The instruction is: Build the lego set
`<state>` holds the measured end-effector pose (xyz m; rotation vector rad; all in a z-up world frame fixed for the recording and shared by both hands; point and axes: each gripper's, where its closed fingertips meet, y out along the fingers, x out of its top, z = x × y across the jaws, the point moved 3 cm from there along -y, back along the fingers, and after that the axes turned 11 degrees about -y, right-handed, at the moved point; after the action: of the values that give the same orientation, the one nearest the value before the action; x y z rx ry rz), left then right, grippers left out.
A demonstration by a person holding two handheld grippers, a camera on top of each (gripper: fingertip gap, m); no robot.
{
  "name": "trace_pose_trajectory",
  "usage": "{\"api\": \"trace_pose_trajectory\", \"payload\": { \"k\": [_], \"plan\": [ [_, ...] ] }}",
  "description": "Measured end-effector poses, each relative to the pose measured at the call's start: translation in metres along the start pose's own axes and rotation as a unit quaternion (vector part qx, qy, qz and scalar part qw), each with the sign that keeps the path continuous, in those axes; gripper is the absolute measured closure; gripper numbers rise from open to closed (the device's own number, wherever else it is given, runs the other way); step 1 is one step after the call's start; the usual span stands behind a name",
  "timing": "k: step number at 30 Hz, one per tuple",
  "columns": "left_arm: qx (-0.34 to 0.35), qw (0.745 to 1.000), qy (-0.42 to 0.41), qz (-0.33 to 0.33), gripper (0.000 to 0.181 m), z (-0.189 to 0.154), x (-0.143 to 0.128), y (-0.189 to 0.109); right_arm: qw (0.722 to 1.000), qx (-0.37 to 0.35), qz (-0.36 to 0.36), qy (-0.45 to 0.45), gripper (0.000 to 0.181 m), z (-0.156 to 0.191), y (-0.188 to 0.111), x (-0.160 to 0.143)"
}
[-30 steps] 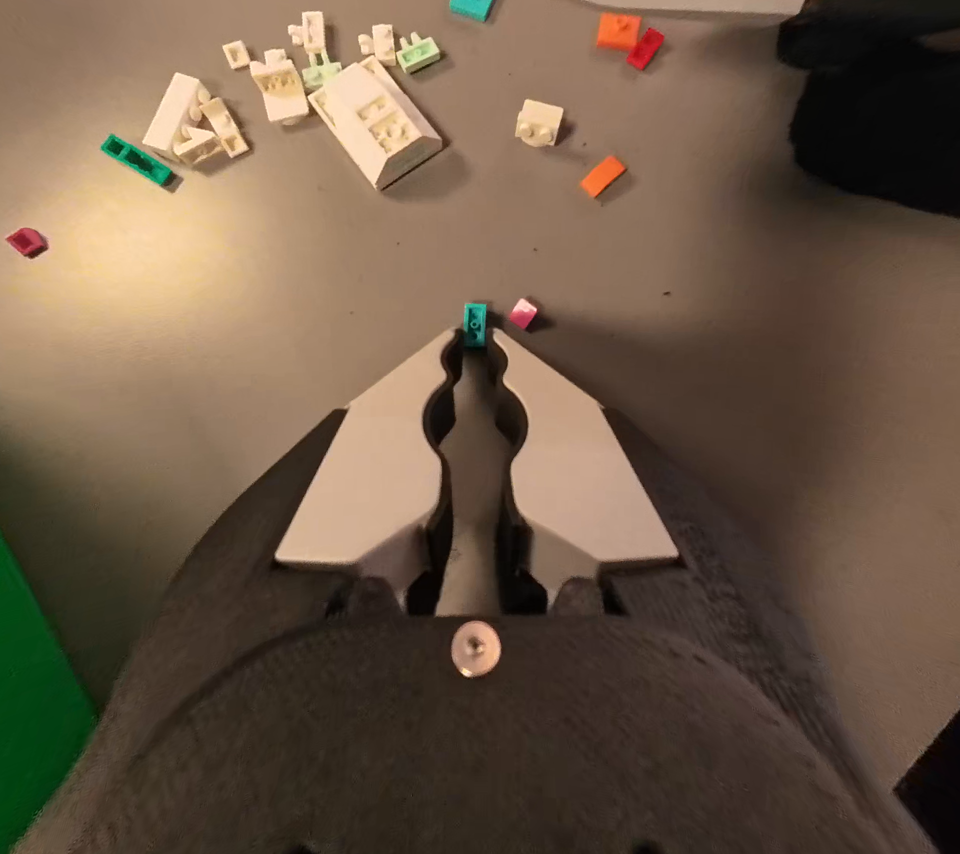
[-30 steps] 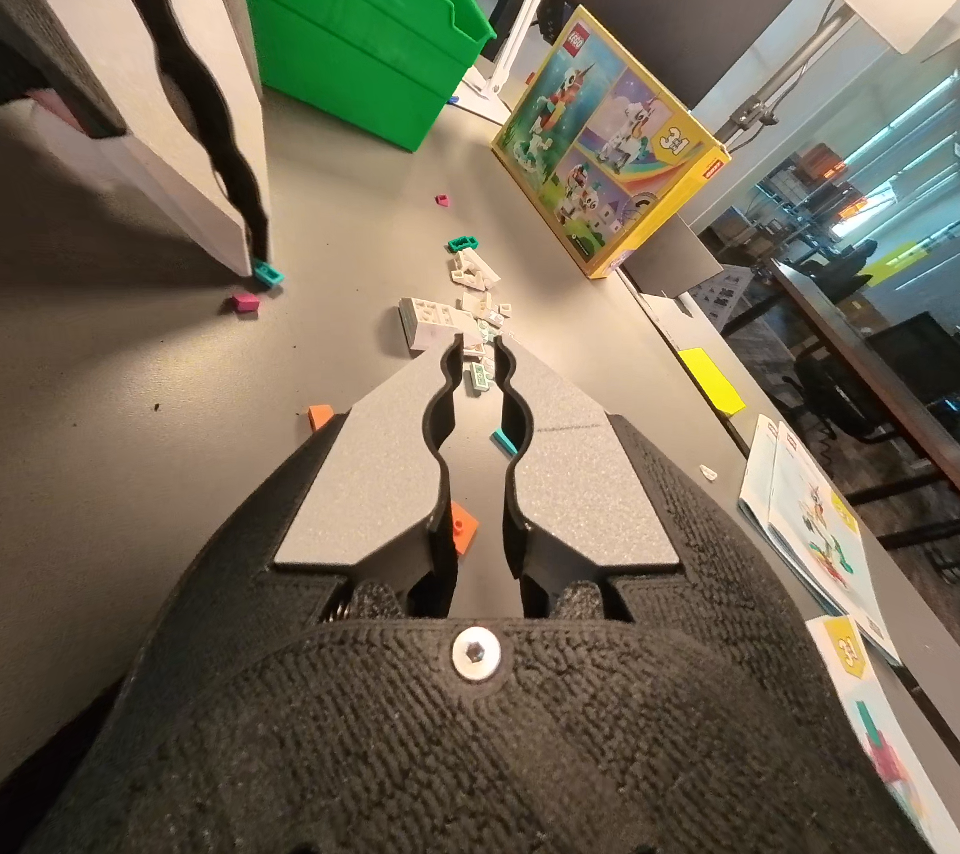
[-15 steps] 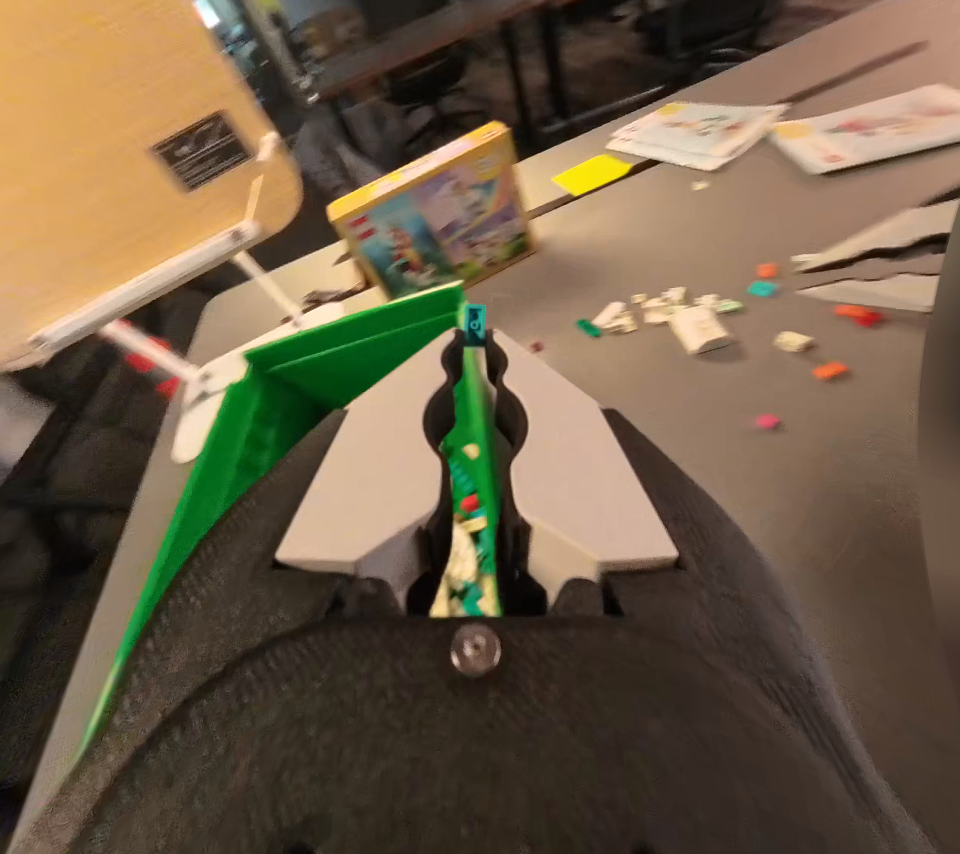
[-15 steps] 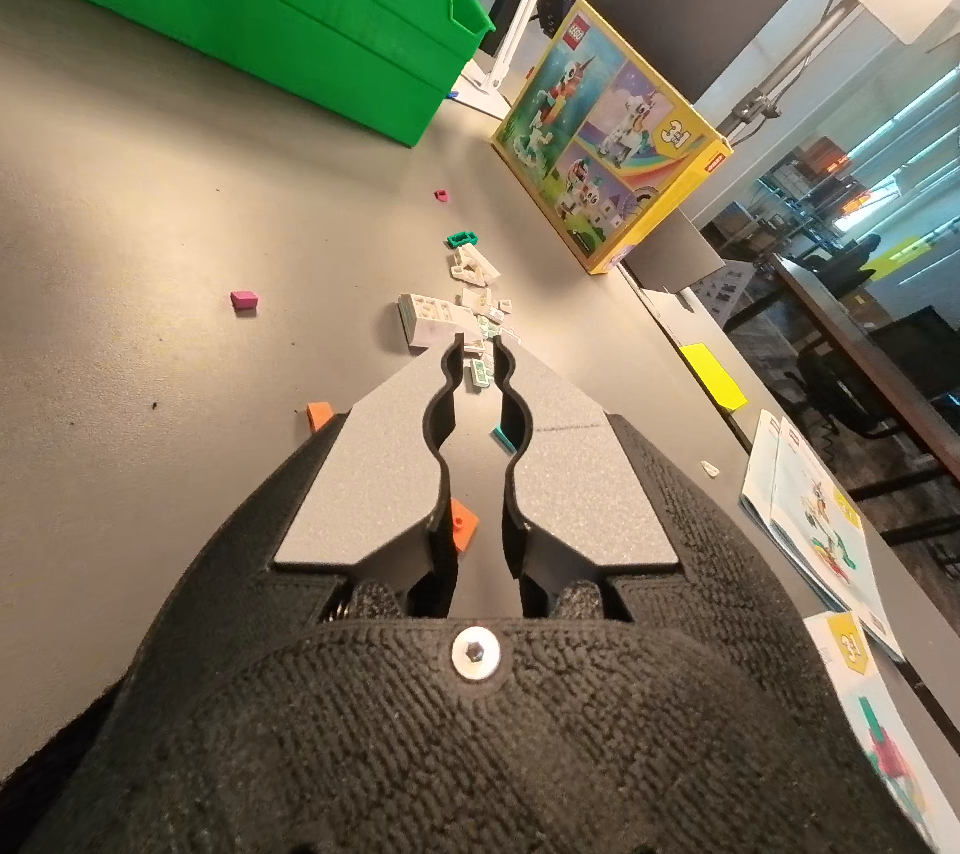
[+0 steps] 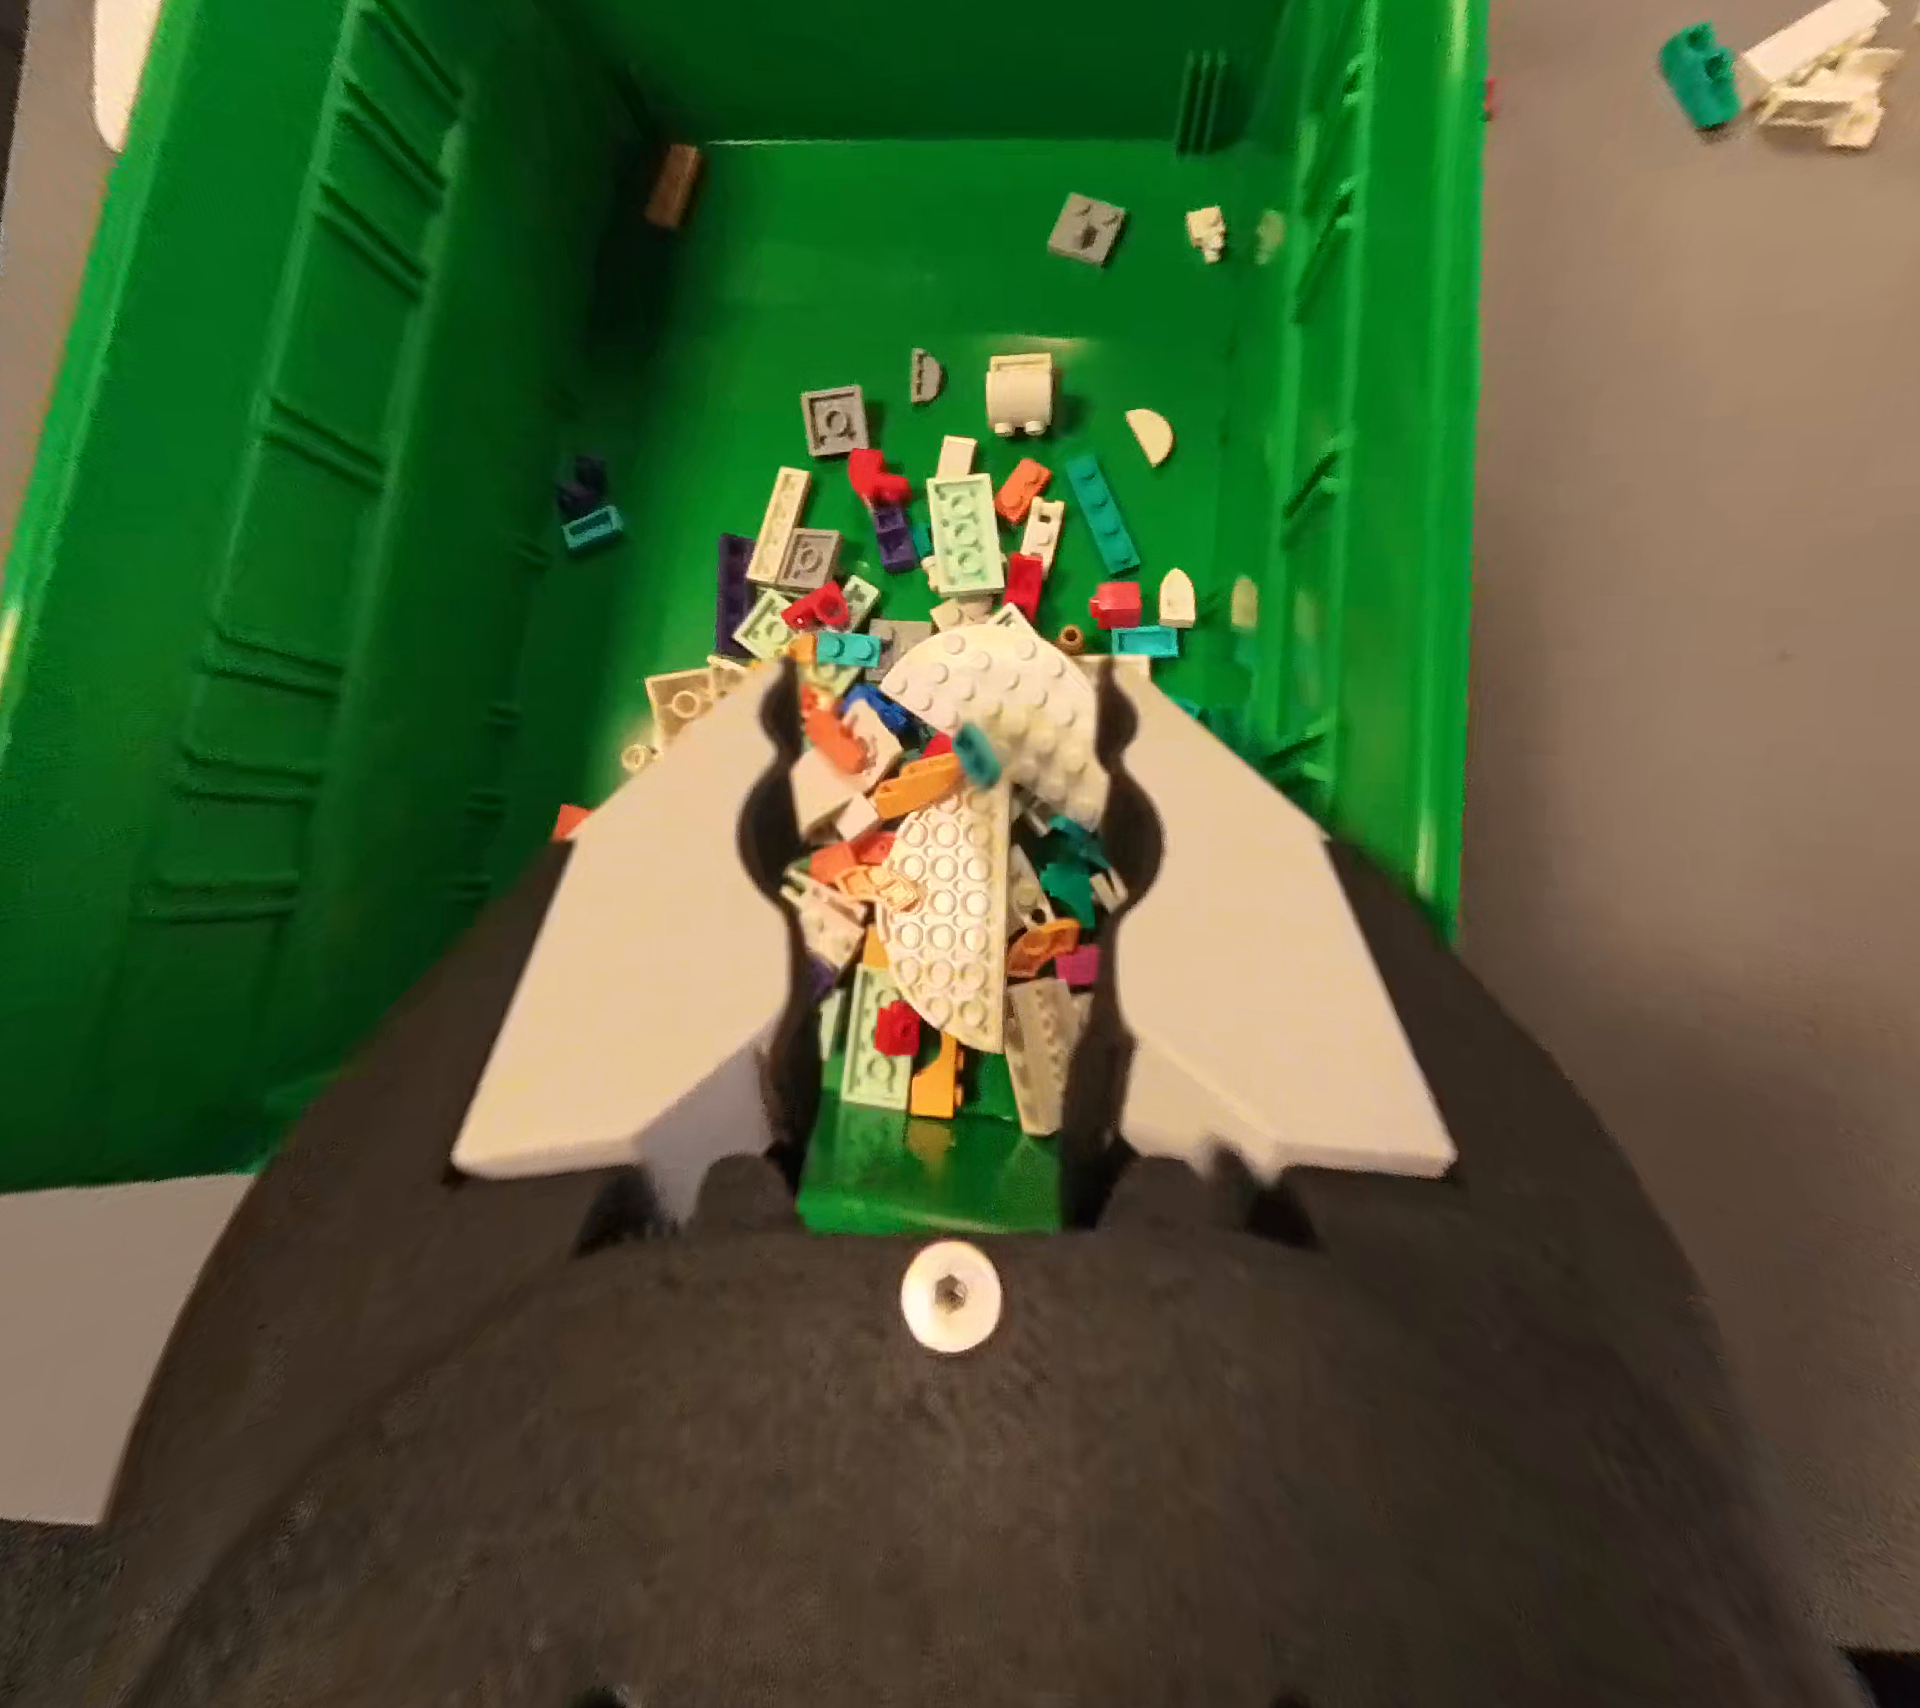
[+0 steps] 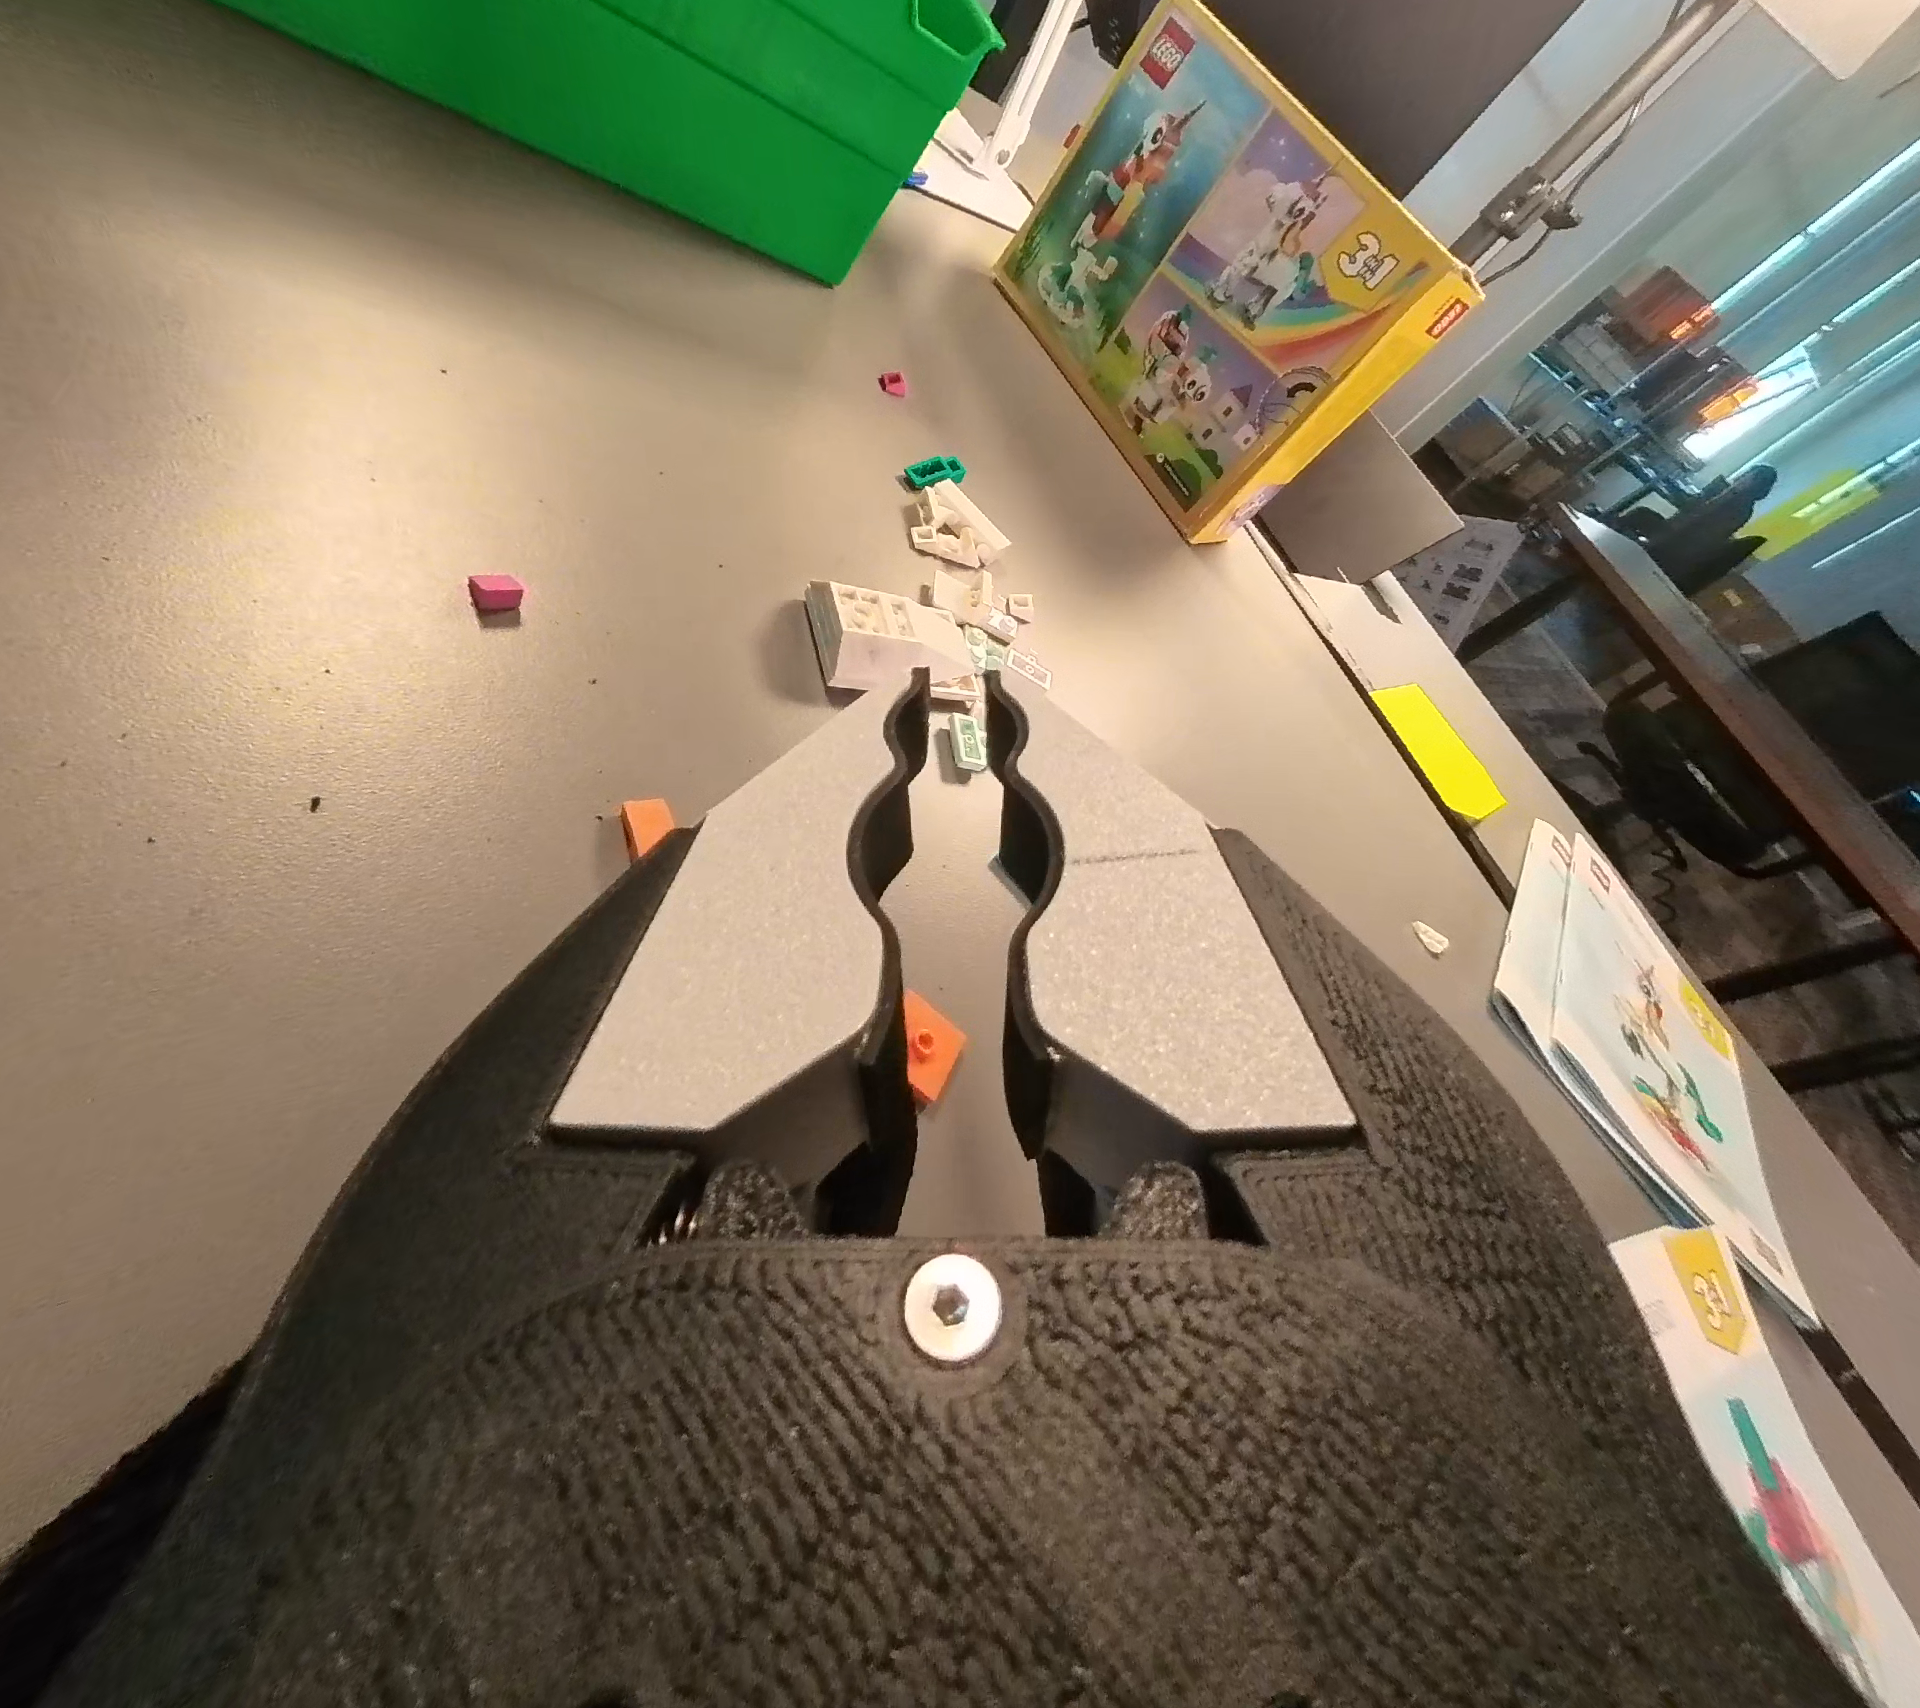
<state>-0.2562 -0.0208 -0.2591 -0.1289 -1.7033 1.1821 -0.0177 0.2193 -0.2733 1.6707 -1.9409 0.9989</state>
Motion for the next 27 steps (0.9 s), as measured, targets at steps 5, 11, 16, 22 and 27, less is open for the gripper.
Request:
{"api": "trace_pose_trajectory", "payload": {
  "k": [5,11,16,22,27],
  "plan": [
    [0.044,0.997,-0.002,-0.068,0.113,0.006,0.020,-0.020,1.000,-0.012,-0.004,0.002,0.173,-0.004,-0.002,0.001],
    [-0.169,0.945,0.132,-0.248,0.137,-0.123,0.048,-0.106,1.000,-0.017,-0.007,0.011,0.172,-0.006,-0.002,0.000],
    [-0.314,0.885,0.293,-0.182,0.160,-0.227,0.002,-0.085,1.000,-0.017,-0.007,0.011,0.173,-0.006,-0.003,0.000],
    [-0.300,0.923,0.229,-0.083,0.144,-0.247,-0.004,0.008,1.000,-0.014,-0.008,0.011,0.172,-0.006,-0.002,0.000],
    [-0.361,0.911,0.194,0.042,0.131,-0.260,-0.017,0.033,1.000,-0.013,-0.008,0.009,0.173,-0.006,-0.002,0.000]
  ]
}}
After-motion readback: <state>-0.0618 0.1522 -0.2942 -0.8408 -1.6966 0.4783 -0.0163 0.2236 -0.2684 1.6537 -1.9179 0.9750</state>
